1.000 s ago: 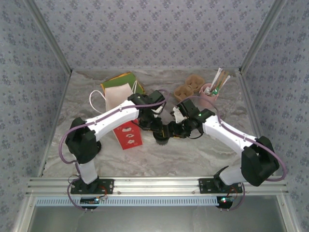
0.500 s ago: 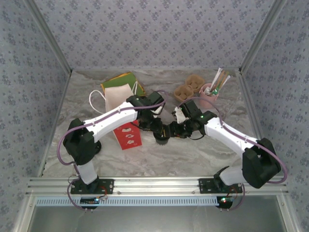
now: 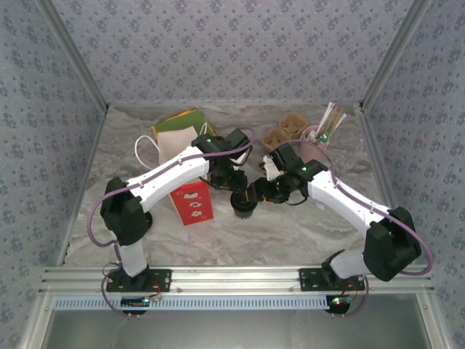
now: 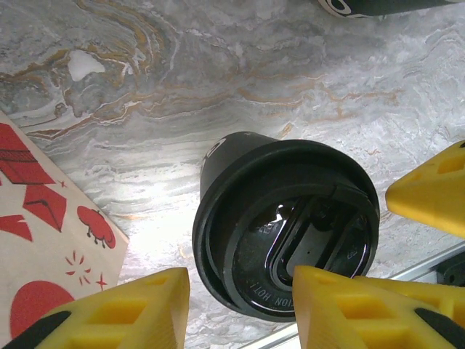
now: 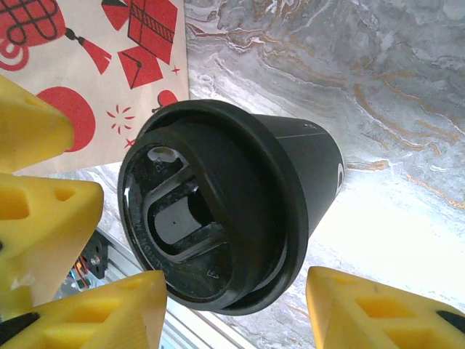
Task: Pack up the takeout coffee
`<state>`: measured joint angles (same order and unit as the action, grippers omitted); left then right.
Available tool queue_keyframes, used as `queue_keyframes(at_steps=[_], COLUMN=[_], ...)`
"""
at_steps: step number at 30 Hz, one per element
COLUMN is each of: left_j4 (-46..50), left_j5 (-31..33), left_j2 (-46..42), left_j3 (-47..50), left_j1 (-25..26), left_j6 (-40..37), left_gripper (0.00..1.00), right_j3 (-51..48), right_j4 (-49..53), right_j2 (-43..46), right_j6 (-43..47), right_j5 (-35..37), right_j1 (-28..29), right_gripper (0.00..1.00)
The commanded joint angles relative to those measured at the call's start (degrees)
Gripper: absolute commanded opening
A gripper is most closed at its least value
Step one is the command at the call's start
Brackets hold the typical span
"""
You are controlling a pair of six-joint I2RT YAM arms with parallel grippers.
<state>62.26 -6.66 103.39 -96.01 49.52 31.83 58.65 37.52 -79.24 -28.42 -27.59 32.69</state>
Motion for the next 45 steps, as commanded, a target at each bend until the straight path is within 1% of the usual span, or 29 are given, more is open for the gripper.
queue_keyframes(at_steps=[1,3,6,10,14,17,19,20,21,24,28,33,35,38,45], left_j4=[1.67,2.16,2.9,3.91,4.1,5.07,6.93,7.71,8.61,10.26,10.62,9.97,7.8,3.79,0.98], left_j5=[-0.49,0.0,1.05,3.36,6.17,7.7,10.56,11.89,13.34,16.47,20.53,22.37,21.99,19.11,12.41], left_j2=[0.5,0.25,-0.2,-1.12,-2.29,-2.41,-2.41,-2.49,-2.73,-4.13,-7.48,-12.08,-13.95,-14.75,-8.38], left_j3=[-3.05,-4.48,-7.96,-13.35,-18.72,-22.3,-25.02,-26.03,-27.0,-28.61,-27.93,-24.93,-22.28,-19.67,-24.8], left_j1=[0.41,0.42,0.18,-0.34,-0.77,-1.59,-1.88,-1.97,-2.06,-2.85,-4.38,-6.78,-7.35,-7.43,-7.33], left_j6=[-0.81,-0.81,-1.05,-1.63,-2.97,-3.6,-4.39,-4.86,-5.47,-6.6,-7.54,-7.71,-7.63,-7.63,-6.79], left_gripper=[0.44,0.48,0.55,0.61,0.75,0.79,0.92,0.97,1.0,1.0,1.0,1.0,1.0,1.0,1.0], right_j3=[2.13,2.82,4.28,7.0,9.17,12.21,13.54,14.19,14.99,16.75,18.43,19.7,20.17,20.53,19.53], right_j4=[1.91,2.29,3.18,4.78,6.1,6.25,6.5,6.78,7.03,7.38,7.23,7.42,7.58,7.9,8.71], right_j2=[0.81,1.72,3.33,4.79,5.38,5.59,5.66,5.65,5.6,5.59,5.59,5.52,5.56,5.66,6.77], right_j6=[0.65,0.65,0.76,1.65,2.97,3.2,3.44,3.68,3.99,3.99,3.56,3.4,3.11,2.71,2.32], right_j5=[0.35,0.67,2.19,4.13,6.46,7.53,8.56,9.16,10.05,12.35,15.84,19.87,22.06,25.12,24.78], right_j1=[-0.31,-0.82,-2.14,-3.86,-5.27,-6.35,-6.69,-6.74,-6.79,-6.96,-7.03,-7.14,-7.25,-7.7,-10.1], right_gripper=[0.55,0.58,0.68,0.76,0.84,0.9,1.0,1.0,1.0,1.0,1.0,1.0,1.0,1.0,1.0])
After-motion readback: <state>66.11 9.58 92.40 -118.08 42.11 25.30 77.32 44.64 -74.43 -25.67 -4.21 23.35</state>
